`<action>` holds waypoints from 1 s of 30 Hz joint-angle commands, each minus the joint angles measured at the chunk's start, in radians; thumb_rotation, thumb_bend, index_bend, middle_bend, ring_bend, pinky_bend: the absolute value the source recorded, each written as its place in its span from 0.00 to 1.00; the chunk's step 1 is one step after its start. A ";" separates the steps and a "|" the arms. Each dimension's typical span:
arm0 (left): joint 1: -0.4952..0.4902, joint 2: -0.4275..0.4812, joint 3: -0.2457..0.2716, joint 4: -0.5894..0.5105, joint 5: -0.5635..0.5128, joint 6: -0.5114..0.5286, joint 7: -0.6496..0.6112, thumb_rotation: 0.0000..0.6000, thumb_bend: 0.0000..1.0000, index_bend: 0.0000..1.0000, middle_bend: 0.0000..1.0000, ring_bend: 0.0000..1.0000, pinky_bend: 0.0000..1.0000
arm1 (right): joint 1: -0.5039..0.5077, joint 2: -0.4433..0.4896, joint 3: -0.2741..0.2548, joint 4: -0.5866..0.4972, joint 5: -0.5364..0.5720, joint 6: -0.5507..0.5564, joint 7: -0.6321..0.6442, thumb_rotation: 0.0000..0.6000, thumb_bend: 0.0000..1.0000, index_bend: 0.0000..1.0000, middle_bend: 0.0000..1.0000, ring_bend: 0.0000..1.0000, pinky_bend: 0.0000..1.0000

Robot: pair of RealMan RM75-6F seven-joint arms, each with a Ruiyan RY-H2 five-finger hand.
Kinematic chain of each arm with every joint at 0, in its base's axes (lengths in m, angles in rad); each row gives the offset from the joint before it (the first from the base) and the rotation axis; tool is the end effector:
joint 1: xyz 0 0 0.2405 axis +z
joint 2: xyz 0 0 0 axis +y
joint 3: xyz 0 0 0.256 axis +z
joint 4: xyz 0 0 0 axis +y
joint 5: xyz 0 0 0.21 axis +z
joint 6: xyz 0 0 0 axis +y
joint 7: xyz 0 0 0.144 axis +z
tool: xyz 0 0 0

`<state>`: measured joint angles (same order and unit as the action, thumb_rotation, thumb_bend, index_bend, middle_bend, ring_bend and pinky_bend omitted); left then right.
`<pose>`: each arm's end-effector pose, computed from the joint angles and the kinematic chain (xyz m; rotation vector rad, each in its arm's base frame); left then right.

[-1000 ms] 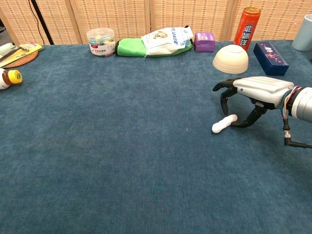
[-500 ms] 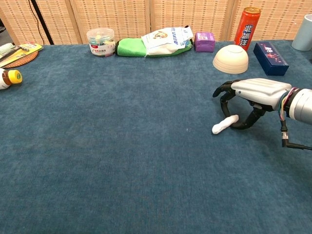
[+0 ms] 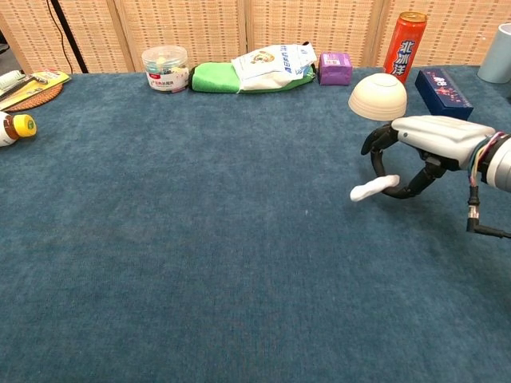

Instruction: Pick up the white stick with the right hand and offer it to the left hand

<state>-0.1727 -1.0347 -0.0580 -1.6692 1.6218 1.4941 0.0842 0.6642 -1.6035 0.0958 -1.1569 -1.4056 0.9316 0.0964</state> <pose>-0.2714 0.2056 0.1754 -1.5569 -0.6862 -0.9632 -0.2169 -0.3459 -0.0234 1.8889 -1.0320 0.9503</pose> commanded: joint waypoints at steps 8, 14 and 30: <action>-0.118 -0.066 -0.001 0.015 0.081 -0.123 0.030 1.00 0.29 0.32 0.14 0.15 0.03 | -0.054 0.104 0.084 -0.256 0.167 0.034 -0.053 1.00 0.47 0.67 0.26 0.19 0.00; -0.182 -0.119 -0.001 0.037 0.125 -0.174 0.036 1.00 0.29 0.34 0.14 0.15 0.03 | -0.058 0.135 0.115 -0.362 0.258 0.026 -0.098 1.00 0.47 0.67 0.26 0.19 0.00; -0.345 -0.331 -0.027 0.139 0.181 -0.250 0.018 1.00 0.29 0.39 0.14 0.14 0.07 | -0.025 0.122 0.146 -0.497 0.404 0.002 -0.163 1.00 0.47 0.67 0.27 0.19 0.00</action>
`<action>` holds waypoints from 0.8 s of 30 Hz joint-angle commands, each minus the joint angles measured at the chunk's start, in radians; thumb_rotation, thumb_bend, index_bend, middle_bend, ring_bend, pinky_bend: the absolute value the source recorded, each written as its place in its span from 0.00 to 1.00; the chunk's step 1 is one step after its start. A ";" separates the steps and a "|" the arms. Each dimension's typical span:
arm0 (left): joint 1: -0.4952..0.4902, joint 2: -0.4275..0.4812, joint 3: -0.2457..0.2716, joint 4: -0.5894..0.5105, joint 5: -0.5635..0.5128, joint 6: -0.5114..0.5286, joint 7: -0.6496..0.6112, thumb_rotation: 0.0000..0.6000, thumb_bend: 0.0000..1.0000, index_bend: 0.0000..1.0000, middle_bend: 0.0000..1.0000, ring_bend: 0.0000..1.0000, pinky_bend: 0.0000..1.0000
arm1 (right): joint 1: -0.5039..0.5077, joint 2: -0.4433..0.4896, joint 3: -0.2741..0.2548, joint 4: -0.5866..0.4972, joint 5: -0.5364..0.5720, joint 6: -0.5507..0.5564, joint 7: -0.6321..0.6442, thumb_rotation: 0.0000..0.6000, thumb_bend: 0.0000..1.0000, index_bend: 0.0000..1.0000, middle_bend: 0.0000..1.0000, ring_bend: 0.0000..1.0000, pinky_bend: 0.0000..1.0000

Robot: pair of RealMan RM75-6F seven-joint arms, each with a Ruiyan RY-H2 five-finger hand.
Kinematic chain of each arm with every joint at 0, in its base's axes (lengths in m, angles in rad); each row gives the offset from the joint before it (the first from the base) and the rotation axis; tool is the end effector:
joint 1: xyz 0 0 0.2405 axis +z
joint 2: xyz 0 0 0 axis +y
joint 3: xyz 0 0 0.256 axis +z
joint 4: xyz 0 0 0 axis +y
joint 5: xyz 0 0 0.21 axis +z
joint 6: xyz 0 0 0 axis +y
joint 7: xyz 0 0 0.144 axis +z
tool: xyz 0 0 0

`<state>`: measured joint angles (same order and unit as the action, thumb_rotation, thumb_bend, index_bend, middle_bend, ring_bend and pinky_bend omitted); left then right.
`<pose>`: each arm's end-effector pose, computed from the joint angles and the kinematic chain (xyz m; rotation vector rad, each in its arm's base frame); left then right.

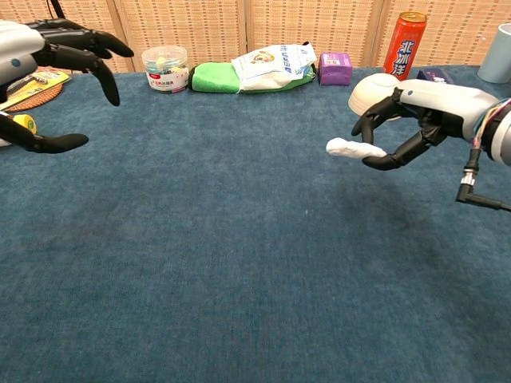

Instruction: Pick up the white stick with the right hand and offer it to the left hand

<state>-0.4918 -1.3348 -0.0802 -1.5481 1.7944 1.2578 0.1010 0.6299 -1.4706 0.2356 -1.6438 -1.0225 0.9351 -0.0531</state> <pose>-0.1760 0.2685 0.0579 -1.9782 -0.5554 -1.2233 -0.1608 -0.3226 0.0035 1.6176 -1.4589 1.1002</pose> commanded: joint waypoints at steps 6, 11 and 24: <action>-0.080 -0.097 -0.015 0.049 0.004 -0.045 0.007 1.00 0.29 0.39 0.14 0.12 0.07 | 0.032 -0.037 0.022 -0.025 0.071 0.003 -0.039 1.00 0.47 0.67 0.27 0.19 0.00; -0.117 -0.148 -0.025 0.076 -0.006 -0.062 0.019 1.00 0.29 0.41 0.15 0.12 0.07 | 0.048 -0.053 0.032 -0.036 0.100 0.007 -0.055 1.00 0.47 0.67 0.27 0.19 0.00; -0.186 -0.248 -0.042 0.116 -0.040 -0.102 0.058 1.00 0.29 0.43 0.14 0.10 0.07 | 0.082 -0.082 0.053 -0.052 0.129 0.015 -0.071 1.00 0.47 0.67 0.27 0.19 0.00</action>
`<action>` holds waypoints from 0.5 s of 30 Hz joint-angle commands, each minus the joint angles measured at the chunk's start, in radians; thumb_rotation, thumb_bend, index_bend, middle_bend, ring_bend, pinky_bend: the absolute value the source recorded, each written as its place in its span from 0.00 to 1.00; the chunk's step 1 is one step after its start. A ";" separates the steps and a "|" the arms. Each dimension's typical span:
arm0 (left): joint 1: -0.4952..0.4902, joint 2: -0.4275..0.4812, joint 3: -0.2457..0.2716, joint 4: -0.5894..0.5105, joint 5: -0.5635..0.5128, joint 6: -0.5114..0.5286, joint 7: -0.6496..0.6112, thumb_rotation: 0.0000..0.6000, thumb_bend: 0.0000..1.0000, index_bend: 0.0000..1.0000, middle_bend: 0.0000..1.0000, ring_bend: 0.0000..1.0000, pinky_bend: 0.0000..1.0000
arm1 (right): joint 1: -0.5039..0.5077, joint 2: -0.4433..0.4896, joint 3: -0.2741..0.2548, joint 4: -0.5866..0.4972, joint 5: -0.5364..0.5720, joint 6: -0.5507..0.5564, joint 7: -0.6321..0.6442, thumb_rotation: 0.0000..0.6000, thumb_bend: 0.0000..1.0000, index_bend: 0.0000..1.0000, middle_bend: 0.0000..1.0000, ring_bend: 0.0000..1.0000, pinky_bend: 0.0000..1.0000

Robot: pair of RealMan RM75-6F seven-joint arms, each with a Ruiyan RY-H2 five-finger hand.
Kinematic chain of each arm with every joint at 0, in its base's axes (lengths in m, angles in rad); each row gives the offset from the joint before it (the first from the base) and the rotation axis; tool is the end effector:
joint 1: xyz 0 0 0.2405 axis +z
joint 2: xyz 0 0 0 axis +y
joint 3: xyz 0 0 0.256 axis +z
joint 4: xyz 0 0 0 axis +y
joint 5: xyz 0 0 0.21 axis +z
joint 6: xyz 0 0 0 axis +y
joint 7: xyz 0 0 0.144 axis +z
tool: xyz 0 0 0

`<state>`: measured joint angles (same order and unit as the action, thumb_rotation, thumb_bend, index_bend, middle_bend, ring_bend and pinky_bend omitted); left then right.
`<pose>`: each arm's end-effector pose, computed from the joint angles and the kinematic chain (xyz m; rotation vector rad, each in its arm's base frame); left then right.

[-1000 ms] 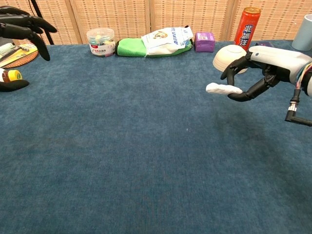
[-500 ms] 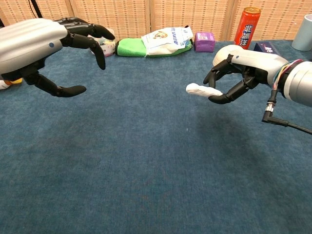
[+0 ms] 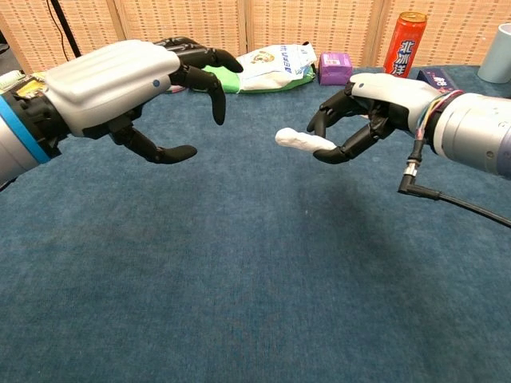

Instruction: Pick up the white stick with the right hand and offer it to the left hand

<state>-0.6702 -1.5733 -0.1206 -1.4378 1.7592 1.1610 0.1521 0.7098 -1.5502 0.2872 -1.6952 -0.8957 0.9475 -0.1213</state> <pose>-0.1087 0.2916 -0.0109 -2.0824 -0.4947 -1.3360 -0.1130 -0.3248 -0.0161 1.6129 -1.5525 1.1679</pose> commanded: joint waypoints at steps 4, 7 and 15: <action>-0.029 -0.037 -0.008 0.012 -0.021 -0.021 0.020 1.00 0.29 0.43 0.14 0.10 0.07 | 0.010 -0.013 0.001 -0.003 0.004 0.007 -0.007 1.00 0.47 0.68 0.26 0.19 0.00; -0.040 -0.055 -0.014 0.016 -0.030 -0.024 0.032 1.00 0.29 0.43 0.14 0.10 0.07 | 0.014 -0.018 -0.002 -0.002 0.005 0.010 -0.012 1.00 0.47 0.68 0.27 0.19 0.00; -0.075 -0.104 -0.025 0.030 -0.056 -0.040 0.065 1.00 0.29 0.43 0.14 0.10 0.07 | 0.022 -0.031 -0.009 -0.005 0.000 0.016 -0.019 1.00 0.47 0.68 0.27 0.19 0.00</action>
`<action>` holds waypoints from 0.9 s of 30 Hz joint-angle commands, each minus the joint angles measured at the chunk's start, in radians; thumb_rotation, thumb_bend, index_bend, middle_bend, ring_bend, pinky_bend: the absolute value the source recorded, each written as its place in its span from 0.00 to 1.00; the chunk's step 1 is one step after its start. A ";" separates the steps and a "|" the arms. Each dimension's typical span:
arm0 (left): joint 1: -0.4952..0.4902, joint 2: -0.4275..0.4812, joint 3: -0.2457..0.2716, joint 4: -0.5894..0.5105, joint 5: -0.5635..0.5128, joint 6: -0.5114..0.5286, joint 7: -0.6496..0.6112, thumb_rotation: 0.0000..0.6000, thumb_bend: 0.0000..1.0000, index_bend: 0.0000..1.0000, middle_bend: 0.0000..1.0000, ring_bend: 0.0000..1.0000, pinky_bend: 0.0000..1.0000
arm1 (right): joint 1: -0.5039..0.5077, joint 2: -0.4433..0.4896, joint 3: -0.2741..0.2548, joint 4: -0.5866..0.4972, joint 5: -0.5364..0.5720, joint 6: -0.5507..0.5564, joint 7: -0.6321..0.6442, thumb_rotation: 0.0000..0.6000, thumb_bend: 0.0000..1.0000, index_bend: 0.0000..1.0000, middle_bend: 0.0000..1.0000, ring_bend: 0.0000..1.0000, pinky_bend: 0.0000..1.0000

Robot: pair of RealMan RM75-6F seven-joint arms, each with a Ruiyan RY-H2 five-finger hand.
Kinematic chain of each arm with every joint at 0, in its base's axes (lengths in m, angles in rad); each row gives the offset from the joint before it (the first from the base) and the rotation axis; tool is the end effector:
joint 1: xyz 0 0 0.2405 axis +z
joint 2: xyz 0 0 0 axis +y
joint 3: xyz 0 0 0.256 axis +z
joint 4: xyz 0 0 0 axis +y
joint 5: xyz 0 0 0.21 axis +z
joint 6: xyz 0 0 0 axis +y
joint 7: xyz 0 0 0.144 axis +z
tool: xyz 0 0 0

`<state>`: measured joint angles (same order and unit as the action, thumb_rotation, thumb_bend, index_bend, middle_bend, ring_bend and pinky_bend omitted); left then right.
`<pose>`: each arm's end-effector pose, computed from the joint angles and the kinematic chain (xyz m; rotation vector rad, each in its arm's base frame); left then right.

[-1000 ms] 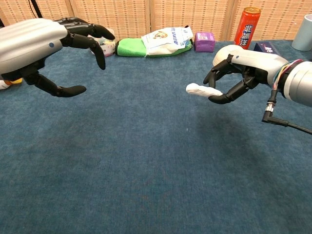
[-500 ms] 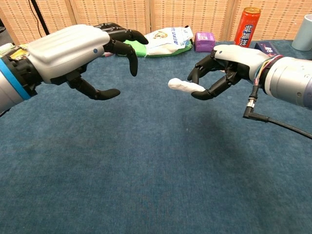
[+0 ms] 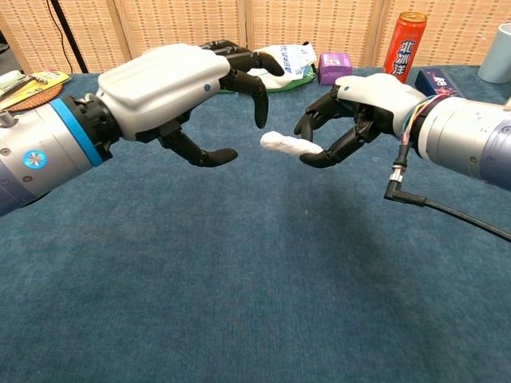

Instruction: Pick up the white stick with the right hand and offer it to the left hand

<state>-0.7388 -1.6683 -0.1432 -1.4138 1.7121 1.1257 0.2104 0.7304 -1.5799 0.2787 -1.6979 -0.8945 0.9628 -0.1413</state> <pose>-0.0765 0.2943 -0.0360 -2.1017 -0.4780 -1.3673 -0.1019 -0.3208 -0.0245 1.6417 -1.5459 1.1777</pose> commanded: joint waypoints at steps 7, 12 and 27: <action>-0.025 -0.035 -0.002 0.015 -0.039 -0.021 0.021 1.00 0.29 0.42 0.14 0.09 0.07 | 0.005 0.001 -0.004 -0.013 -0.005 0.000 0.001 1.00 0.47 0.68 0.27 0.19 0.00; -0.036 -0.051 -0.003 0.017 -0.051 -0.019 0.025 1.00 0.29 0.42 0.14 0.09 0.07 | 0.010 0.002 -0.005 -0.019 -0.007 0.000 -0.002 1.00 0.47 0.68 0.27 0.19 0.00; -0.051 -0.092 -0.003 0.035 -0.078 0.000 0.044 1.00 0.29 0.51 0.14 0.09 0.07 | 0.014 0.012 -0.007 -0.029 -0.005 -0.005 0.009 1.00 0.47 0.68 0.27 0.19 0.00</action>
<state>-0.7898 -1.7603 -0.1462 -1.3787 1.6339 1.1260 0.2540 0.7441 -1.5676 0.2714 -1.7266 -0.8995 0.9583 -0.1324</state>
